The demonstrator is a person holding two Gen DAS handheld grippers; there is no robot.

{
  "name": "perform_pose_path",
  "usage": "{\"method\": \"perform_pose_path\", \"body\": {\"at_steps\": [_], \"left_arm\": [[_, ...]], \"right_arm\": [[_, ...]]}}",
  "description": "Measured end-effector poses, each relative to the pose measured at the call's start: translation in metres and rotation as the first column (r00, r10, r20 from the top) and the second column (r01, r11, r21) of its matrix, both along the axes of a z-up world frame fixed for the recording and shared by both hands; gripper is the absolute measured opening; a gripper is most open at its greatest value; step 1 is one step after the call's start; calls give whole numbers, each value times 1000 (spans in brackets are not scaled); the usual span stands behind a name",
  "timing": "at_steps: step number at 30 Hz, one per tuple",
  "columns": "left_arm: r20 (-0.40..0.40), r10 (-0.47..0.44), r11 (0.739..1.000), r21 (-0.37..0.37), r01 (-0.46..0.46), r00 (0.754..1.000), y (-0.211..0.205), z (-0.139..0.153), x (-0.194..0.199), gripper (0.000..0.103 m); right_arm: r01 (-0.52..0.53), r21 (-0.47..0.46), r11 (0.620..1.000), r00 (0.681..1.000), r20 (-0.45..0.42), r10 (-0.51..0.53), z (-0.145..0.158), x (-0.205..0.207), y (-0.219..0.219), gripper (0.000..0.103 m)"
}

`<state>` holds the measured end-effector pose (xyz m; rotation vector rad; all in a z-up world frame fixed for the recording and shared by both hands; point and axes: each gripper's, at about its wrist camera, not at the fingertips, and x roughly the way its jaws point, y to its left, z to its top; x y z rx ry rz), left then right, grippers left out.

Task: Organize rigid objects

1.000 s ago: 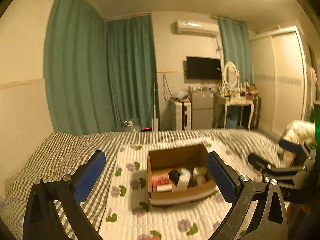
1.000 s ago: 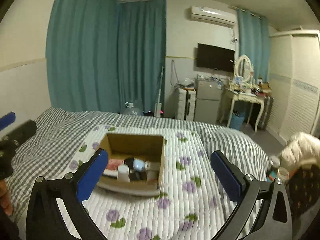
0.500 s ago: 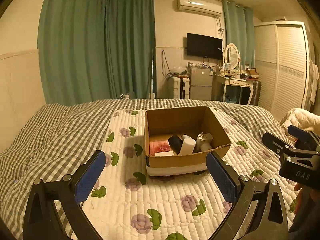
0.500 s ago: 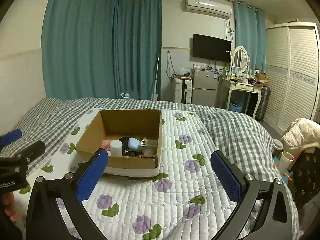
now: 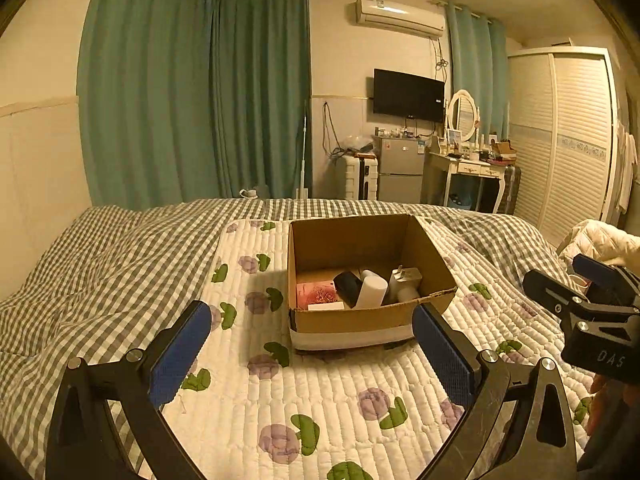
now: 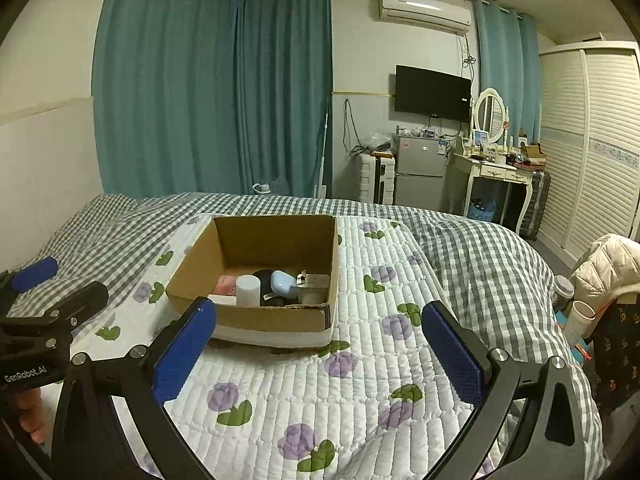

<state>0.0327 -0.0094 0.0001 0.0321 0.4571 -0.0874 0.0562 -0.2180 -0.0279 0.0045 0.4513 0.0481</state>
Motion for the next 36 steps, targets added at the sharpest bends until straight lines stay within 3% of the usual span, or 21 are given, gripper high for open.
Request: {"method": "perform_pose_path", "body": {"at_steps": [36], "left_arm": [[-5, 17, 1000, -1, -17, 1000, 3, 0, 0, 103]], "right_arm": [[23, -38, 999, 999, -26, -24, -6, 8, 6, 103]]}}
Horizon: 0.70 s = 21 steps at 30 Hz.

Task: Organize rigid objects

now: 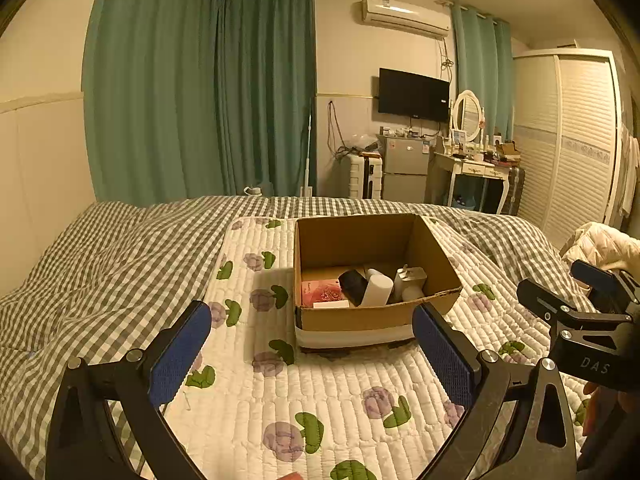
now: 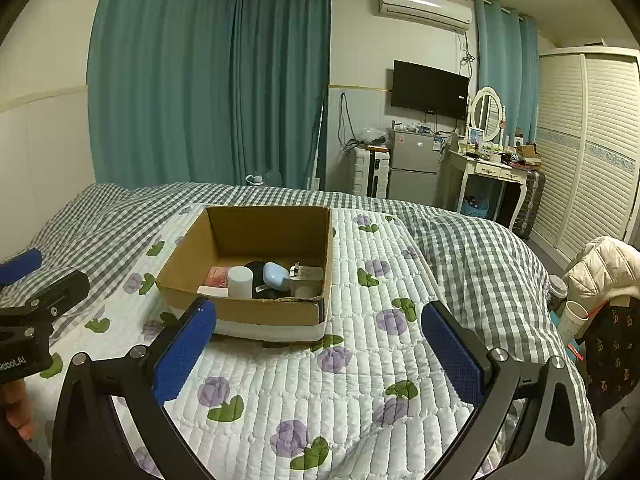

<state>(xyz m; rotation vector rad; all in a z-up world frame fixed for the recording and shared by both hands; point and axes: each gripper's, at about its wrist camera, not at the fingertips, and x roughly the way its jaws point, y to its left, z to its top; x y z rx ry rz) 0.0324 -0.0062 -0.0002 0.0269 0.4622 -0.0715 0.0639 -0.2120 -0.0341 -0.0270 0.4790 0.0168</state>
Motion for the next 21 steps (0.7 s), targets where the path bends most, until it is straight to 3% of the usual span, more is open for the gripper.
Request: {"method": "perform_pose_path", "body": {"at_steps": [21], "left_arm": [[-10, 3, 1000, -2, -3, 1000, 0, -6, 2, 103]], "right_arm": [[0, -6, 1000, 1000, -11, 0, -7, 0, 0, 103]]}}
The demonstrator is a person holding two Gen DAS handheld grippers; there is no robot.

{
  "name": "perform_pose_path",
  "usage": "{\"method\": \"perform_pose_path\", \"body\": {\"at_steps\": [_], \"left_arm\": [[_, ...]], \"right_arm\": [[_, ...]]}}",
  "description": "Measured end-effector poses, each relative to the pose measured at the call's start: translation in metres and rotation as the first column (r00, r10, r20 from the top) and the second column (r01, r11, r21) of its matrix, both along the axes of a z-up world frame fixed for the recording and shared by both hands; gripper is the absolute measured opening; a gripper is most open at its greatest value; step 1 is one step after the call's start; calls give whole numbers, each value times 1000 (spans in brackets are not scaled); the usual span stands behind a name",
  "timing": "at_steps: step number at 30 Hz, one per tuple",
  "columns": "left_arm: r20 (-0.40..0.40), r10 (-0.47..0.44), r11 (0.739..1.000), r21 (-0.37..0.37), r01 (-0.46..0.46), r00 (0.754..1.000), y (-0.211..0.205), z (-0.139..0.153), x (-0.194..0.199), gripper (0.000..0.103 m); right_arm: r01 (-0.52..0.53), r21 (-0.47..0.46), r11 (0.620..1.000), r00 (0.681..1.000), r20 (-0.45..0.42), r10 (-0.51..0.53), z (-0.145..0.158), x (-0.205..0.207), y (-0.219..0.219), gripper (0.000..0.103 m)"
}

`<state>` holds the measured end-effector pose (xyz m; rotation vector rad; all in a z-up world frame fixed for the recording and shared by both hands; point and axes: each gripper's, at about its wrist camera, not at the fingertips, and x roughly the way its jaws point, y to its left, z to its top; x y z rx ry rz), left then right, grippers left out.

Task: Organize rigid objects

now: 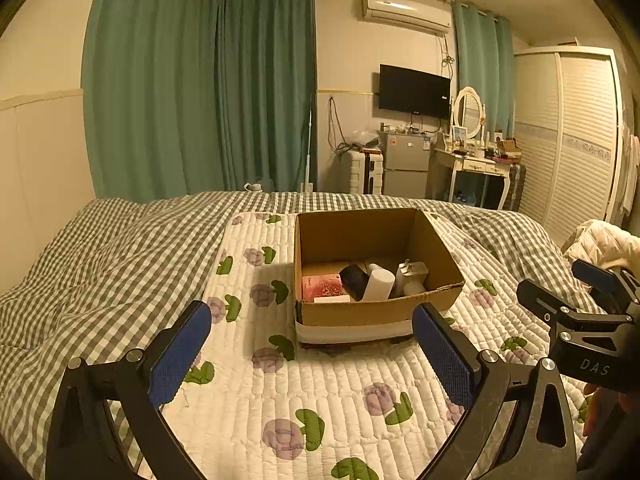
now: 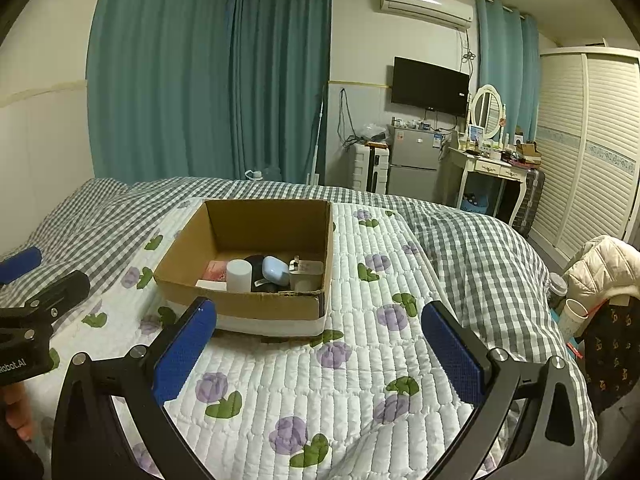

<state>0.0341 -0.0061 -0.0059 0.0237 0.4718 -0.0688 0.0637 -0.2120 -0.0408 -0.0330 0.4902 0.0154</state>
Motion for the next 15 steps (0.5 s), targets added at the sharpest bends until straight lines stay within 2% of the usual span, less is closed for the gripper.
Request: {"method": "perform_pose_path", "body": {"at_steps": [15], "left_arm": [[3, -18, 1000, 11, 18, 1000, -3, -1, -2, 103]], "right_arm": [[0, -1, 1000, 1000, -6, 0, 0, 1, 2, 103]]}}
